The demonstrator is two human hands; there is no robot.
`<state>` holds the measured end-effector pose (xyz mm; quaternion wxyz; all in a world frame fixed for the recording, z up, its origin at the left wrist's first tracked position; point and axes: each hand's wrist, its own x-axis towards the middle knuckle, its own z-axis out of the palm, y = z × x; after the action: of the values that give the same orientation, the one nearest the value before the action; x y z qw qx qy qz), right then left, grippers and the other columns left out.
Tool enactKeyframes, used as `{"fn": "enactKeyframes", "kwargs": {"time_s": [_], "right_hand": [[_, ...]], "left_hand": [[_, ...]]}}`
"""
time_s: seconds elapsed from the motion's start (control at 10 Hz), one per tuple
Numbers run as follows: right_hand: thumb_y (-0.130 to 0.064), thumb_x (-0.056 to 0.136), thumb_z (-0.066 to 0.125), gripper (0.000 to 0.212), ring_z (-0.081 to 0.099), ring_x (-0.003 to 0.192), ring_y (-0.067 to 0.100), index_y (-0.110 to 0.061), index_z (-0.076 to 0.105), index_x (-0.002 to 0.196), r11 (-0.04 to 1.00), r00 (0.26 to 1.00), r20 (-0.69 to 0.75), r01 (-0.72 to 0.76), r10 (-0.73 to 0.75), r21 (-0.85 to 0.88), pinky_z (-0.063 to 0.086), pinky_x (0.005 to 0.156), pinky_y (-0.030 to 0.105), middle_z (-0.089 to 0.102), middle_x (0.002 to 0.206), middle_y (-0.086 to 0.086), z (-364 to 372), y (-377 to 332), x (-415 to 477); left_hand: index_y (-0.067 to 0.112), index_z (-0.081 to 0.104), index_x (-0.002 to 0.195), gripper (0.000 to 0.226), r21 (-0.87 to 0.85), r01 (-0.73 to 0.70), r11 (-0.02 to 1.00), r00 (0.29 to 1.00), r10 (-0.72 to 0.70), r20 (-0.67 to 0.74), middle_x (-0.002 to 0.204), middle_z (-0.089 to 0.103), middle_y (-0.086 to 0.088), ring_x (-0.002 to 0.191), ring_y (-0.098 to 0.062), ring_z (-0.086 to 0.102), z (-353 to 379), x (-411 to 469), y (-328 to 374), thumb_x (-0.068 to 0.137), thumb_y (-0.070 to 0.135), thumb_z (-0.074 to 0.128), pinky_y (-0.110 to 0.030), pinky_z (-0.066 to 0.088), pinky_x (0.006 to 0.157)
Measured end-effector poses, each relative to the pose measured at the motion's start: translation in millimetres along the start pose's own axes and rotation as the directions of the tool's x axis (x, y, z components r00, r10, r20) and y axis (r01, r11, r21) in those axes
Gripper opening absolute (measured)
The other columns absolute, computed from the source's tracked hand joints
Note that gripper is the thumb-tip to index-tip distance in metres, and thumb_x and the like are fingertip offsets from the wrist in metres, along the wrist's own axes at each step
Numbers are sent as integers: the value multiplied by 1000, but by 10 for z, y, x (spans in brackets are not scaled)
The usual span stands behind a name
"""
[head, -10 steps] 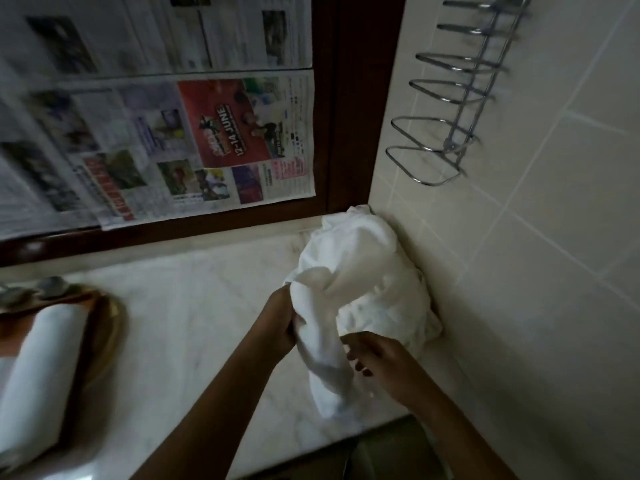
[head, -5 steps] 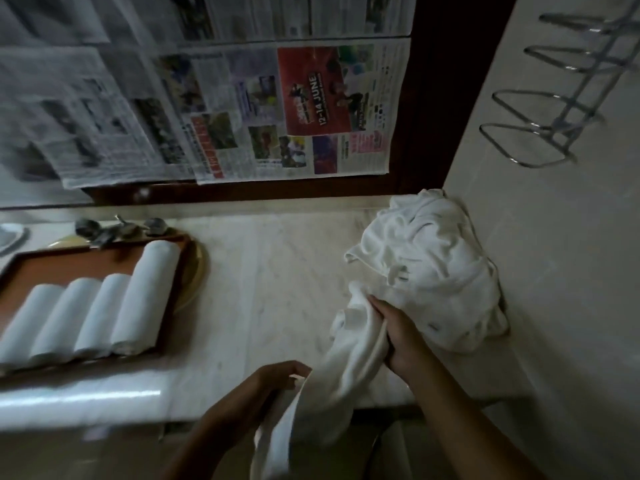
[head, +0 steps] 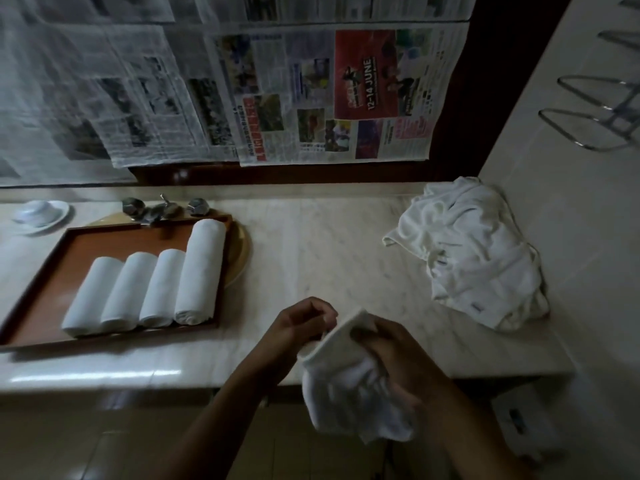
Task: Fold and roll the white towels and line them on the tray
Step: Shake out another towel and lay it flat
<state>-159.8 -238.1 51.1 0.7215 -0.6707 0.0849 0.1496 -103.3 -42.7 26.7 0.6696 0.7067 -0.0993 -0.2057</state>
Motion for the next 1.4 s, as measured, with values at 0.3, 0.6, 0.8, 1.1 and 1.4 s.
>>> {"fn": "enactKeyframes", "kwargs": {"time_s": [0.3, 0.6, 0.8, 1.1, 1.4], "right_hand": [[-33, 103, 59, 24, 66, 78, 14, -22, 72, 85, 941, 904, -276, 279, -325, -192, 54, 73, 31, 71, 82, -2, 215, -359, -150], [-35, 102, 61, 24, 63, 81, 14, -18, 71, 89, 931, 801, -489, 225, -345, -289, 49, 79, 32, 71, 90, 10, -28, -342, -164], [-53, 82, 77, 40, 71, 79, 23, -14, 73, 89, 825, 921, -279, 75, -273, -560, 53, 68, 37, 73, 85, 11, -84, -142, -195], [-46, 96, 63, 34, 63, 66, 12, -25, 70, 71, 928, 826, -501, 71, -260, -366, 49, 70, 36, 66, 64, -5, -161, -191, -104], [-22, 101, 62, 46, 44, 46, 1, -20, 44, 59, 889, 766, -516, 159, -385, -429, 34, 56, 29, 44, 45, -14, 29, -216, -93]], "left_hand": [[22, 70, 113, 31, 357, -201, 912, 958, 107, 266, 106, 75, 0, 96, -14, 73, -117, -420, 386, 93, 46, 72, -46, 60, 82], [19, 68, 83, 46, 689, -151, 709, 980, 13, 201, 77, 67, -3, 70, -15, 64, -1133, -439, 161, 96, 61, 55, -41, 53, 65], [28, 70, 93, 16, 558, -195, 807, 979, 198, 56, 84, 68, 9, 77, -8, 64, -1387, -486, 239, 103, 29, 57, -24, 49, 66], [33, 75, 88, 7, 729, -55, 683, 985, 157, -73, 82, 71, 12, 75, -2, 65, -1780, -527, 152, 92, 36, 72, -16, 43, 61], [24, 72, 98, 3, 644, -5, 765, 905, 277, -323, 86, 72, 7, 72, -3, 66, -1605, -549, 9, 97, 25, 69, -7, 44, 54]]}}
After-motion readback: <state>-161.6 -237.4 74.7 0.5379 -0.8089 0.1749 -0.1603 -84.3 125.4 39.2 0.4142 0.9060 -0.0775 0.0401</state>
